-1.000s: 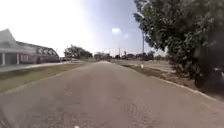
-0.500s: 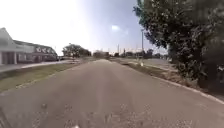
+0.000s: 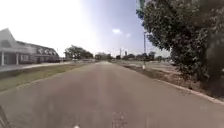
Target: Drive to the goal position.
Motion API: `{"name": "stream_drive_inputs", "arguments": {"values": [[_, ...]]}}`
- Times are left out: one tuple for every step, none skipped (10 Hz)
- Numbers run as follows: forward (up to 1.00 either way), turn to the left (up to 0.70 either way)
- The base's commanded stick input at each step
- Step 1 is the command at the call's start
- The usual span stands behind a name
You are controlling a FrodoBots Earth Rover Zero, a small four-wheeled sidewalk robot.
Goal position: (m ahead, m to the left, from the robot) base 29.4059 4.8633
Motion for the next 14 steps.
{"name": "stream_drive_inputs", "arguments": {"values": [[0.91, -0.01], [0.91, -0.01], [0.91, -0.01], [0.92, -0.01], [0.98, -0.01], [0.99, -0.01], [1.0, -0.01], [1.0, -0.17], [1.0, -0.06], [1.0, -0.01], [1.0, -0.01], [1.0, -0.01], [1.0, -0.01], [1.0, -0.01]]}}
